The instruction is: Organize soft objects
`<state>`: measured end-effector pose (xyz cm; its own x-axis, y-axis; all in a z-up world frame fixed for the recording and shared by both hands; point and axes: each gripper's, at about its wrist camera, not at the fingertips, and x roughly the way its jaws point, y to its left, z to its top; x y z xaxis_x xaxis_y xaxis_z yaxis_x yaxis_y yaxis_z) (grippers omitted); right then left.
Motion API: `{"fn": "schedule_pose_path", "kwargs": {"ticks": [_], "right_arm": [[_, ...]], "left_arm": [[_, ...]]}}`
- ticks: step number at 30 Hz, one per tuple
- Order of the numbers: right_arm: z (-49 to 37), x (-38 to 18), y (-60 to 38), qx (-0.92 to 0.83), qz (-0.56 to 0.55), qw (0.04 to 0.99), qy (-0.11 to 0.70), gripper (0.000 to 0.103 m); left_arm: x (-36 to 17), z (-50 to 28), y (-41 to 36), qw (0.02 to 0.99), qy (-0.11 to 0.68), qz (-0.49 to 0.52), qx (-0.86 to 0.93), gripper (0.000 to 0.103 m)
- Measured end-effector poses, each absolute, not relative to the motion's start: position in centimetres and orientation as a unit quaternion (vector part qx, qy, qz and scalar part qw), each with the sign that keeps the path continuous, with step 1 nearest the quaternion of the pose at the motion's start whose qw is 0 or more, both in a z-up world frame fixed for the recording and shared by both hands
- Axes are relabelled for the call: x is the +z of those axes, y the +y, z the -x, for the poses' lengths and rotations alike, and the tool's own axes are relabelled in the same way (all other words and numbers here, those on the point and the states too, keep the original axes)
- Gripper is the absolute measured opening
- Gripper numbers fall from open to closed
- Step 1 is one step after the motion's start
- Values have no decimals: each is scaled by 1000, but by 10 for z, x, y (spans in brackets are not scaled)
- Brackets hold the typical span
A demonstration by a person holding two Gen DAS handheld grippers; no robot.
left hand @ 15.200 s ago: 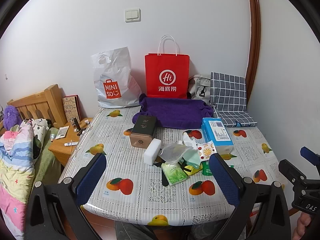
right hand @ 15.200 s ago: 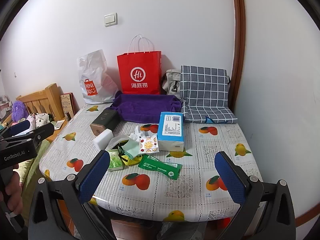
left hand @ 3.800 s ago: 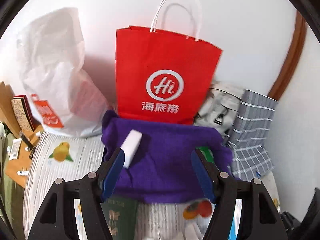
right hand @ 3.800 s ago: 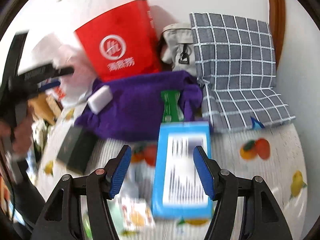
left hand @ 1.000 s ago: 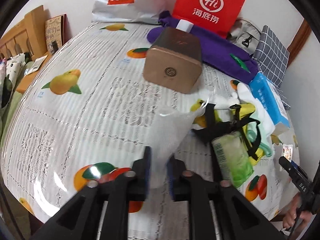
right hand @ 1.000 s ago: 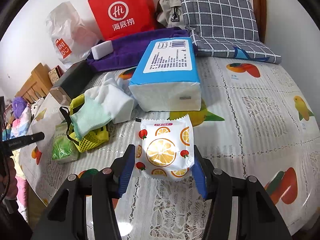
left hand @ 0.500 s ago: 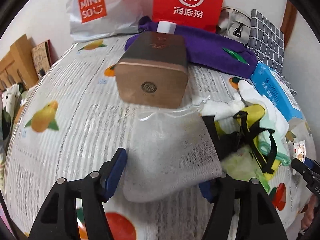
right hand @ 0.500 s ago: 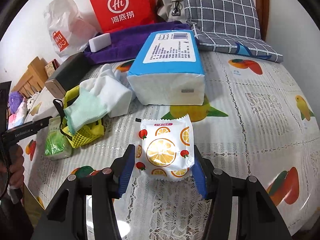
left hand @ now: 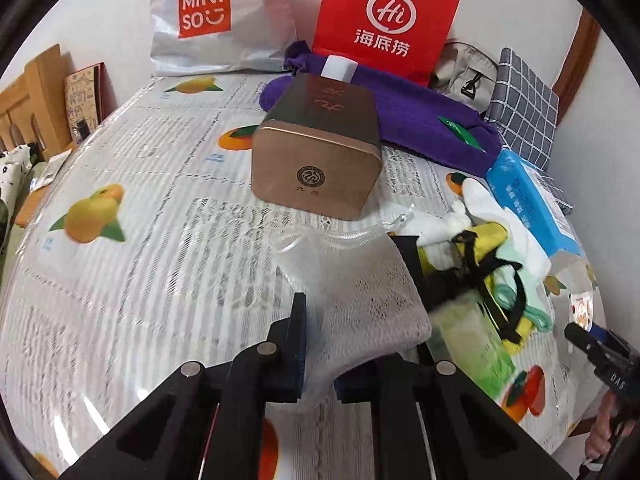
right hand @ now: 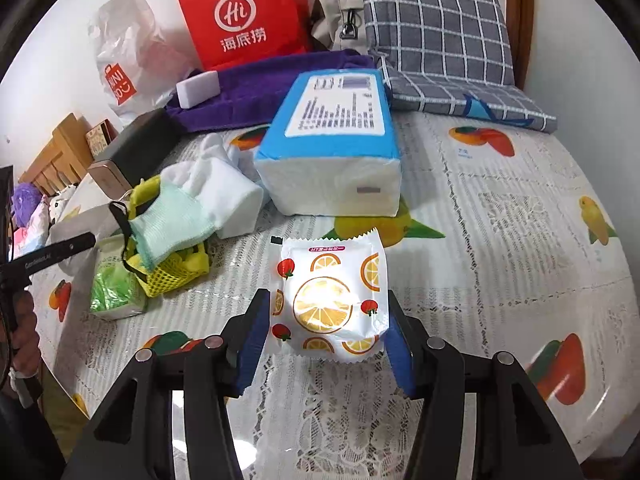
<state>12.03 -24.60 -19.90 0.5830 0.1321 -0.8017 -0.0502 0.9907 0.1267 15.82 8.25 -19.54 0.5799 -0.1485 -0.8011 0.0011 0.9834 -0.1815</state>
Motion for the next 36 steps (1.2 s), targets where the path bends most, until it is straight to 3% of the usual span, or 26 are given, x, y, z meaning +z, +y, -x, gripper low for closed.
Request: {"fn": "schedule_pose_path", "kwargs": {"ticks": [19, 36], "right_arm": [[-93, -109, -228, 68, -42, 913, 400, 54], [-148, -70, -223, 94, -46, 914, 393, 54]], "left_arm": [[-112, -121, 82, 903, 411, 105, -71, 10], [-62, -159, 73, 911, 388, 112, -87, 10]]}}
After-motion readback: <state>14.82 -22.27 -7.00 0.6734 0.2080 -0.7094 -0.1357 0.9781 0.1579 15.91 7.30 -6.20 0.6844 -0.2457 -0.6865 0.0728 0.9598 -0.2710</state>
